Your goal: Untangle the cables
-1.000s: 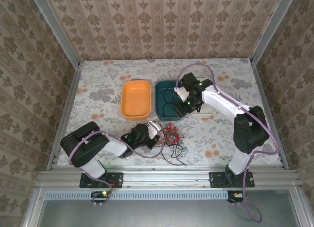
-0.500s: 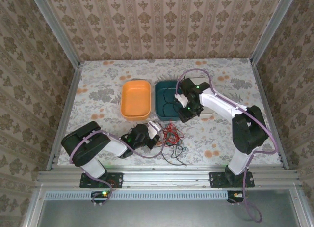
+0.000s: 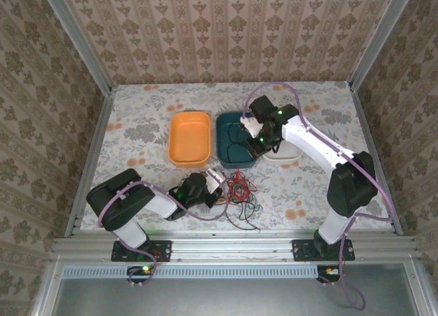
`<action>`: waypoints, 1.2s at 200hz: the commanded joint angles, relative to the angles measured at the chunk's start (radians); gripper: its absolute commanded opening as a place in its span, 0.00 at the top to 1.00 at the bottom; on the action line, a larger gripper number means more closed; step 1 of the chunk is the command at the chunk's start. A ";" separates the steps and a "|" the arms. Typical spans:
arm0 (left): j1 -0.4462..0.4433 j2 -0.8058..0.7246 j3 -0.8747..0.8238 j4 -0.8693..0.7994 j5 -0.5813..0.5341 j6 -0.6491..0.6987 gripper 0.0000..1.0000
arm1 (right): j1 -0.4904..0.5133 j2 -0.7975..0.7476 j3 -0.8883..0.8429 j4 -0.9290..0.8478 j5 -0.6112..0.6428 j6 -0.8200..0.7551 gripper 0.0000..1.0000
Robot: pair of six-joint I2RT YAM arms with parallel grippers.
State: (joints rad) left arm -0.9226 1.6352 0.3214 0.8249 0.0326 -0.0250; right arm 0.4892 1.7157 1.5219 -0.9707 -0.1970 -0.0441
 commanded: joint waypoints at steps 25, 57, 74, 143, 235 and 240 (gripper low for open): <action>-0.008 0.022 -0.029 -0.016 -0.014 0.017 1.00 | 0.008 -0.021 0.071 -0.046 -0.249 0.080 0.94; -0.008 0.022 -0.025 -0.023 -0.010 0.021 1.00 | 0.006 -0.068 0.041 0.010 -0.384 0.167 0.94; -0.009 0.023 -0.024 -0.023 -0.007 0.022 1.00 | 0.005 -0.105 0.006 0.057 -0.456 0.220 0.94; -0.011 0.044 -0.019 -0.010 -0.003 0.029 1.00 | 0.000 -0.220 -0.200 0.506 -0.759 0.577 0.94; -0.023 0.057 -0.019 0.000 -0.028 0.028 1.00 | 0.040 -0.004 -0.167 1.219 -0.919 1.130 0.95; -0.025 0.057 -0.020 0.000 -0.031 0.028 1.00 | 0.045 0.015 -0.156 1.254 -0.920 1.158 0.95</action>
State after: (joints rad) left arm -0.9356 1.6596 0.3138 0.8753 0.0132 -0.0139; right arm 0.5106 1.6615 1.3064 0.0216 -1.0557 0.9150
